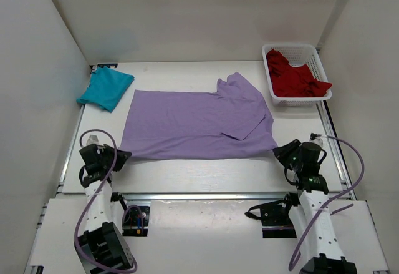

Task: Fold and stack the t-shirts
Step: Fold the flattened tshirt in 1/3 of the way

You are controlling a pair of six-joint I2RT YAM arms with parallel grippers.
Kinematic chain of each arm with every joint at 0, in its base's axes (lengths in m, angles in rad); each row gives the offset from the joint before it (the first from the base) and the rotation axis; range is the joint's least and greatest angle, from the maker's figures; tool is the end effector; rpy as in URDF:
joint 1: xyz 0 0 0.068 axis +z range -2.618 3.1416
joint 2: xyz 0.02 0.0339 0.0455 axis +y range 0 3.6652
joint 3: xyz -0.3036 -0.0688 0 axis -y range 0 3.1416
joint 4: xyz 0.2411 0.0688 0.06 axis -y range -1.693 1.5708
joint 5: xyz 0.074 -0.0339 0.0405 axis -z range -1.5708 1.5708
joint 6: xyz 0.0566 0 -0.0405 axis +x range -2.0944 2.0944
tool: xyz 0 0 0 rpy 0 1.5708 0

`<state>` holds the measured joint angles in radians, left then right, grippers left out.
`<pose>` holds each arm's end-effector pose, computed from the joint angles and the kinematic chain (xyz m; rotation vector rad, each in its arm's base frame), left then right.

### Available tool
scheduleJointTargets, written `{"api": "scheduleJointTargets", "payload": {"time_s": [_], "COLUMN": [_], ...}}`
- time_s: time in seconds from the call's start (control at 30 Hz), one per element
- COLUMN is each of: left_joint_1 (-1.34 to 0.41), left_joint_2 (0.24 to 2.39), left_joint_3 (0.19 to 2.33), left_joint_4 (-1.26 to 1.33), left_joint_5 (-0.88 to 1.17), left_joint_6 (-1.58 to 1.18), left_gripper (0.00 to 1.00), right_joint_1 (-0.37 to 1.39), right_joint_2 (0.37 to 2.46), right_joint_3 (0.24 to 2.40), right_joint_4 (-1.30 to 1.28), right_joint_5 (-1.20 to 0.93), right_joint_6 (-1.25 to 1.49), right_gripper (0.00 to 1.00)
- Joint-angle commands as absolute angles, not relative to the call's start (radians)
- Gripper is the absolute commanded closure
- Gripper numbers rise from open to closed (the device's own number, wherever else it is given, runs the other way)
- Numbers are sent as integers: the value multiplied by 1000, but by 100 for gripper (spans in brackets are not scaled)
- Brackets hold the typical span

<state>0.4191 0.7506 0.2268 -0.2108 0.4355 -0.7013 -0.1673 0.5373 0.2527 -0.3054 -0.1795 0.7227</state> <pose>0.1283 0.0310 0.1679 -1.0284 2.0641 -0.6461 0.1153 -0.0092 0.1866 0.8488 2.0245 0.5107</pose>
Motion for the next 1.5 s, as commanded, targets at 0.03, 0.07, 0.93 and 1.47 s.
{"api": "scheduleJointTargets", "payload": {"time_s": [0.03,0.07,0.93,1.47], "left_joint_1": [413,408,-646,-669], "left_joint_2": [684,667,1239,1316], "left_joint_3": [180,179,456,361], "left_joint_4": [-388,-388,215,348], "left_joint_5": [397,393,46,93], "left_joint_6": [-635,-638,-736,-773], "left_gripper": [84,74,53,55], "right_joint_1": [-74,-75,362,373], "right_joint_2": [474,442,1390,1457], "right_joint_3": [225,253,618,709], "right_joint_4": [-428,-442,67,0], "right_joint_5": [-63,-43,-91,9], "right_joint_6": [762,752,512,437], "right_gripper": [55,45,70,69]}}
